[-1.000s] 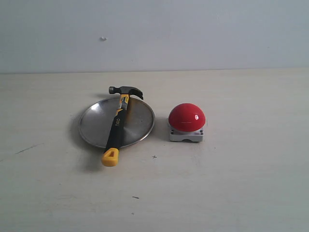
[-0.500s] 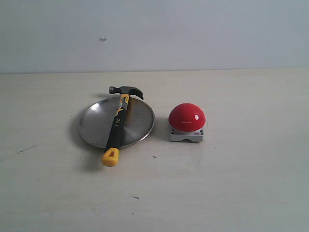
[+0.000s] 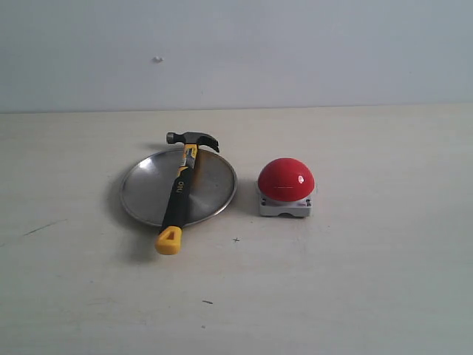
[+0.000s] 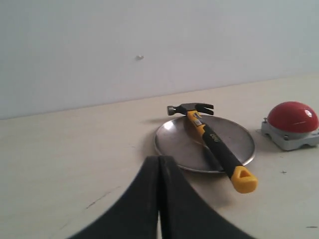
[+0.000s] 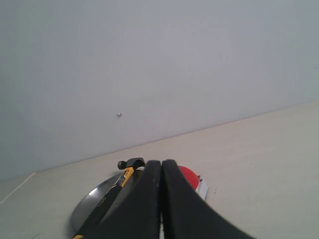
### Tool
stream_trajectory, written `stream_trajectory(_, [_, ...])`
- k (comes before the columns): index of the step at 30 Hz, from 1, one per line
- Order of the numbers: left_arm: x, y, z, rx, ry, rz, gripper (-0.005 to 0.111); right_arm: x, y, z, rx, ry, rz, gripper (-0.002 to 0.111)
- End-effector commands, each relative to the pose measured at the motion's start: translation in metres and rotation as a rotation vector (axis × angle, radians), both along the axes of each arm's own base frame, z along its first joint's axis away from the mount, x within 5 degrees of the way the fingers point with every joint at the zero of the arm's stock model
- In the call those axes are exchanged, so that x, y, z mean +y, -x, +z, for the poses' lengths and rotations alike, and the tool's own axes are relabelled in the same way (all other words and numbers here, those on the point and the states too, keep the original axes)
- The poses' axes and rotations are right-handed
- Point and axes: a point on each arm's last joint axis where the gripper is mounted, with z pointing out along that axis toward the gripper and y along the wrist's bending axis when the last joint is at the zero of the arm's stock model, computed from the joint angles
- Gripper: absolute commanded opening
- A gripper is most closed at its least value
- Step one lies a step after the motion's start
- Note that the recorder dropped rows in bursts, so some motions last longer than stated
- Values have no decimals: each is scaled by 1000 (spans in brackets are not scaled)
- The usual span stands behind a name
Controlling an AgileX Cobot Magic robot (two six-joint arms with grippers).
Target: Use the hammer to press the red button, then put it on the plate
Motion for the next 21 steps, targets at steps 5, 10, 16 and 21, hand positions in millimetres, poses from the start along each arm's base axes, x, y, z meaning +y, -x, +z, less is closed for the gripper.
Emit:
stream_trajectory(5, [12,-5,-2,-73,28,141,0,0,1,0,-11,9,-5,0])
stream_trajectory(10, [14,-5,-1,-90,32,164,0,0,1,0,-11,9,-5,0])
stream_trajectory(16, [14,-5,0,-83,114,162,0,0,1,0,-11,9,-5,0])
stream_trajectory(21, [20,-6,0,-75,151,237,0,0,1,0,-11,9,-5,0])
